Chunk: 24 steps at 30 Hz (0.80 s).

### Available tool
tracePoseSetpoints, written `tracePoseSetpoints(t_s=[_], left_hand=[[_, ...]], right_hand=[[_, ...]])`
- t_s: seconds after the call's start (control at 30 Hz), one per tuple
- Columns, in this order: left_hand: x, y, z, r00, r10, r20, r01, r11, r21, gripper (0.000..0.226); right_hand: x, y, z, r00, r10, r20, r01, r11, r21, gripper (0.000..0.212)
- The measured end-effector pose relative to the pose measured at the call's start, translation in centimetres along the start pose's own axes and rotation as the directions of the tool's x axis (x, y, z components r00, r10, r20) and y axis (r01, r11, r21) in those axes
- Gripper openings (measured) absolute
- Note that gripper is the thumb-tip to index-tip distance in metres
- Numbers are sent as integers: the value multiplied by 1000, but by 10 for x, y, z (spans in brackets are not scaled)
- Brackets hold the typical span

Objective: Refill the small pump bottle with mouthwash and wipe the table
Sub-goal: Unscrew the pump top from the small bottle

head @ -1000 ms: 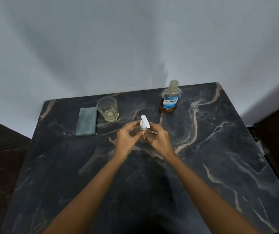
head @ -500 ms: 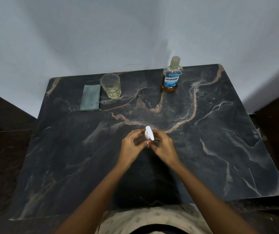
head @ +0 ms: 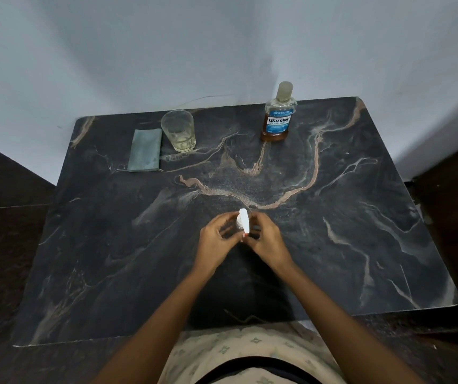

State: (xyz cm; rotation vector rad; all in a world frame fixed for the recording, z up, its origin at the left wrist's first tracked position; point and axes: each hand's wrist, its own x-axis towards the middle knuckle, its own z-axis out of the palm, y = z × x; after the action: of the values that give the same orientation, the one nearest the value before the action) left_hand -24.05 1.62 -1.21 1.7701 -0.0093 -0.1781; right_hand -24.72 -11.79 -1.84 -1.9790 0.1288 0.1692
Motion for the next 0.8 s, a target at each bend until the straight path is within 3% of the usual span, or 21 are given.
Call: tracePoseSetpoints(t_s=[0.1, 0.27, 0.47, 0.63, 0.8], left_hand=[[1, -2, 0, 1000, -6, -7, 6, 1000, -12, 48], [2, -4, 1, 999, -41, -22, 39, 997, -63, 49], [2, -5, -1, 1000, 27, 7, -27, 1000, -2, 39], [0, -4, -1, 999, 39, 18, -39, 999, -3, 47], [3, -6, -4, 999, 27, 44, -27, 1000, 0, 48]], right_hand=[[2, -5, -10, 999, 10, 39, -11, 1000, 17, 42], [2, -23, -28, 999, -18, -39, 19, 1000, 24, 41], [-1, -43, -16, 995, -77, -64, 75, 996, -44, 29], [3, -43, -12, 991, -78, -110, 70, 995, -75, 27], [5, -42, -13, 991, -97, -94, 101, 994, 30, 19]])
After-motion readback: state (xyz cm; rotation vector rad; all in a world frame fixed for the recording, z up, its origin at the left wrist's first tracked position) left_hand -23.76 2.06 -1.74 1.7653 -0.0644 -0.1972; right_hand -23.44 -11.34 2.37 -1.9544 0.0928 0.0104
